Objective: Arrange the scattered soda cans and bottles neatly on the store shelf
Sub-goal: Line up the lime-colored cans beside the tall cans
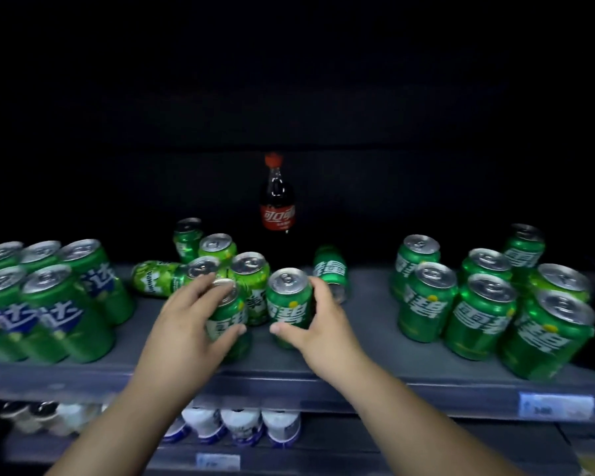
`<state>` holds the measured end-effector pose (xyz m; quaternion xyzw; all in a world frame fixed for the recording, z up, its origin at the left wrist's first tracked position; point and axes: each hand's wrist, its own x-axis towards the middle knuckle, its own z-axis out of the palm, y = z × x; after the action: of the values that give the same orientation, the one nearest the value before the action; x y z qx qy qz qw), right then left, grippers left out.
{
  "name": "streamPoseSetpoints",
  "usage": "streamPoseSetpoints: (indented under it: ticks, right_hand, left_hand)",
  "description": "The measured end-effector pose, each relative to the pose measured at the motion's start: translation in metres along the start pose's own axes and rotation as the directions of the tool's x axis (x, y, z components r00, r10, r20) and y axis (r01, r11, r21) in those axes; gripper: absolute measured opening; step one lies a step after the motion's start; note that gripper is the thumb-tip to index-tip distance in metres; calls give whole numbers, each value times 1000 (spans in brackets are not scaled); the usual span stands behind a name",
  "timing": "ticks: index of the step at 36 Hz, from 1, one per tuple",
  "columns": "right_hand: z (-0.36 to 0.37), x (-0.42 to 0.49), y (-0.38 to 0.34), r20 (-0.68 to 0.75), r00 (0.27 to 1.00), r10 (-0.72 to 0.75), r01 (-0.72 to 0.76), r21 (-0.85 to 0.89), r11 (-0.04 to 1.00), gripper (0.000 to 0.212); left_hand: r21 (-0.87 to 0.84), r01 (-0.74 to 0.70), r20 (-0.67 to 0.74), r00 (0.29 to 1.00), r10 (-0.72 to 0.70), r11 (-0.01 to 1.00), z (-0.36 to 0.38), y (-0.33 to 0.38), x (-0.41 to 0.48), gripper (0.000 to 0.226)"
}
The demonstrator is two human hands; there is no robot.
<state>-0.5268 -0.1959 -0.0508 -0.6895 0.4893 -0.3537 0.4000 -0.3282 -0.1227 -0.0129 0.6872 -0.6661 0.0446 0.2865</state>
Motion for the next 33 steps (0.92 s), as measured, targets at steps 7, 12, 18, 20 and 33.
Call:
streamPoseSetpoints:
  ticks: [7, 12, 18, 20, 33]
  right_hand:
    - [-21, -15, 12, -94, 996, 5, -6, -16, 1000, 80]
    - [-48, -28, 23, -144, 989, 19, -25, -35, 999, 74]
    - [-74, -50, 33, -228, 972, 50, -61, -44, 997, 74]
    - [-80, -56, 37, -247, 967, 62, -81, -67, 994, 84]
    - [-97, -77, 43, -208, 972, 107, -126, -80, 989, 91]
  left_hand:
    - [-59, -27, -34, 999, 25, 998, 2, 2, 0, 62]
    - [-192, -103, -31, 995, 99, 976, 9, 14, 3, 61]
    - [-313, -175, 35, 980, 196, 934, 30, 41, 15, 60]
    - [-340, -165, 70, 977, 200, 926, 37, 50, 21, 60]
    - [-640, 177, 398, 908, 126, 748, 87, 60, 21, 80]
